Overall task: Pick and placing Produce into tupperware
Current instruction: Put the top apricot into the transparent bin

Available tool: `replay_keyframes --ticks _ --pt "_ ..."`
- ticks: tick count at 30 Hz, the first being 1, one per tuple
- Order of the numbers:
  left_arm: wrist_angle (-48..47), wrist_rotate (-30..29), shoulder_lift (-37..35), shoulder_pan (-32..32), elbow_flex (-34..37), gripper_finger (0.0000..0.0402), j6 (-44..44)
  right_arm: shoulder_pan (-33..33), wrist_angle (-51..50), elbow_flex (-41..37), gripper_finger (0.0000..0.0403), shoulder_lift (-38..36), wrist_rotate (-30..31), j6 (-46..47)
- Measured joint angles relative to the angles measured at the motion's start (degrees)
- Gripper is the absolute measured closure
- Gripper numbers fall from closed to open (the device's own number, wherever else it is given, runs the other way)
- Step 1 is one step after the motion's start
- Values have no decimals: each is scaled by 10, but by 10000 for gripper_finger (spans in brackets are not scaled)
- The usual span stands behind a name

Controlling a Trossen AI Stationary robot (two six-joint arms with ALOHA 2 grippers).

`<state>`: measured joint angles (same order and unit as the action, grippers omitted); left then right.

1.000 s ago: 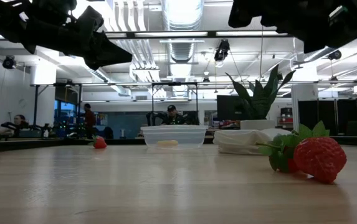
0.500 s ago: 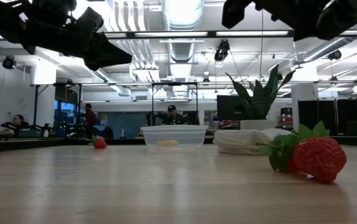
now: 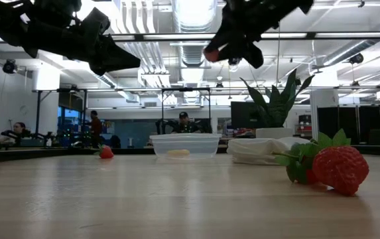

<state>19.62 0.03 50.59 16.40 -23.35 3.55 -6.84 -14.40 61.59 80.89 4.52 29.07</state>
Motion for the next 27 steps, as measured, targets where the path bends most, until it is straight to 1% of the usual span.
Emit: replay_keyframes --ticks 3,6,10,17,22,27 --pt "0 0 0 0 0 314 0 -23 -124 78 291 39 1 -2" --pt "0 0 0 0 0 314 0 -44 -215 151 291 91 1 -16" --pt "0 0 0 0 0 314 1 -62 -295 242 291 165 -1 -43" --pt "0 0 0 0 0 314 2 -79 -372 376 291 278 -6 -95" --pt "0 1 0 0 0 314 2 -86 -398 441 291 340 -30 -110" --pt "-1 1 0 0 0 314 2 -87 -427 503 291 401 -34 -126"
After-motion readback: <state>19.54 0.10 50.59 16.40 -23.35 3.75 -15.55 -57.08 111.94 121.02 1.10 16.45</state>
